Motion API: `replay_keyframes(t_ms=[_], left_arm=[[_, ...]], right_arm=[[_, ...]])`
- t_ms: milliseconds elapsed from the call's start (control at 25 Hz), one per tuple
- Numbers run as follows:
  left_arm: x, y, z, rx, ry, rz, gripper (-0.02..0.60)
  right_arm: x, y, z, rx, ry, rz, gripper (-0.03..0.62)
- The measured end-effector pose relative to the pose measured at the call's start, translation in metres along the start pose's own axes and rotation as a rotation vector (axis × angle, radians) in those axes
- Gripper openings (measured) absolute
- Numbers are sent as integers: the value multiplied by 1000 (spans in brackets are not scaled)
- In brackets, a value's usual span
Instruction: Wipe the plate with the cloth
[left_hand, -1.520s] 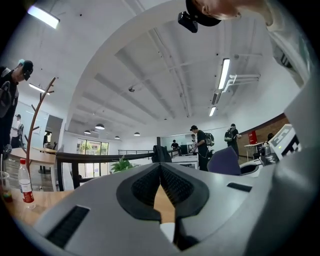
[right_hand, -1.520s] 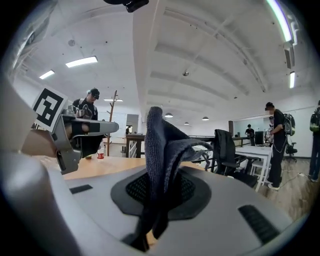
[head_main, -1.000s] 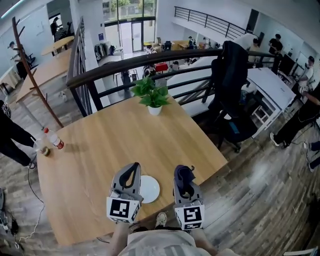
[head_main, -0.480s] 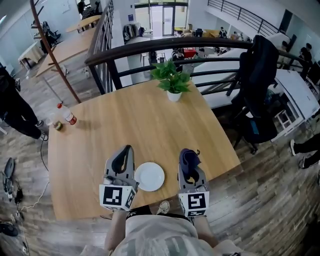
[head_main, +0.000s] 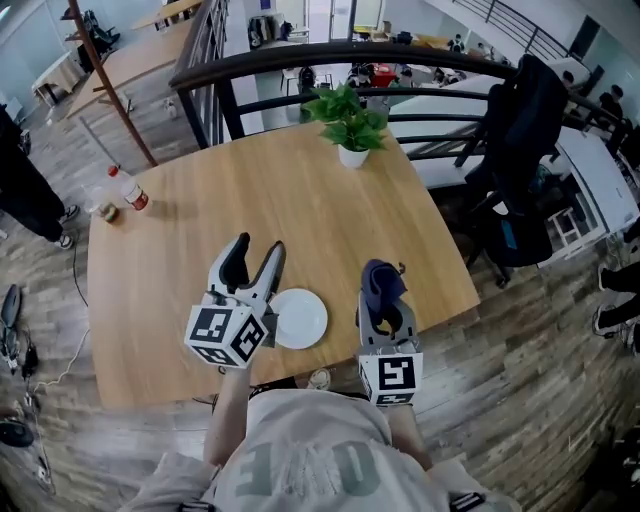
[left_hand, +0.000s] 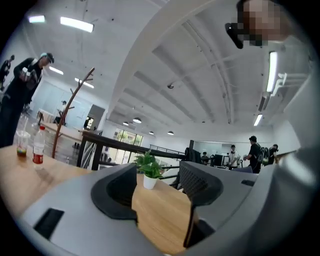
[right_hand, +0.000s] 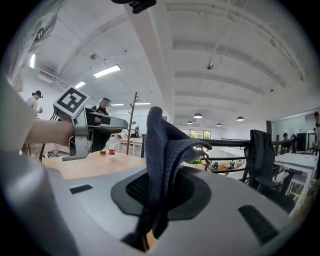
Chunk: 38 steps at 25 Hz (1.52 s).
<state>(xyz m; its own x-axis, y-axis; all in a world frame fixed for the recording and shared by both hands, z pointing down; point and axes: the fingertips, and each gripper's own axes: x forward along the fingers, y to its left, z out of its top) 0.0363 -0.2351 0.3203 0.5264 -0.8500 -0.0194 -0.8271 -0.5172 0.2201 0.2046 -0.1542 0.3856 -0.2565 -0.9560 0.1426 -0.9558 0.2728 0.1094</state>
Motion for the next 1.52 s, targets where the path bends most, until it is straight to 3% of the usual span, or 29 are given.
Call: replay_keyframes(t_ms=[120, 240, 320, 640, 840, 1200, 1360, 1520], left_arm=[[4, 11, -25, -108, 105, -26, 264], [3, 23, -63, -295, 239, -46, 264], [2, 35, -92, -409, 312, -33, 264], [-44, 68, -227, -708, 700, 33, 262], [-57, 78, -257, -768, 796, 27, 262], [-77, 53, -265, -904, 926, -150, 261], [-79, 45, -268, -967, 938, -182, 261], [-80, 36, -274, -925, 993, -192, 224]], right_arm=[[7, 3, -2, 4, 6, 6, 57], [14, 11, -1, 3, 11, 25, 57], [21, 19, -1, -4, 14, 40, 57], [33, 47, -24, -19, 142, 60, 57], [42, 55, -42, -22, 197, 78, 57], [29, 76, -61, -23, 249, 135, 57], [27, 82, -62, -37, 254, 149, 57], [24, 78, -60, -61, 255, 146, 57]])
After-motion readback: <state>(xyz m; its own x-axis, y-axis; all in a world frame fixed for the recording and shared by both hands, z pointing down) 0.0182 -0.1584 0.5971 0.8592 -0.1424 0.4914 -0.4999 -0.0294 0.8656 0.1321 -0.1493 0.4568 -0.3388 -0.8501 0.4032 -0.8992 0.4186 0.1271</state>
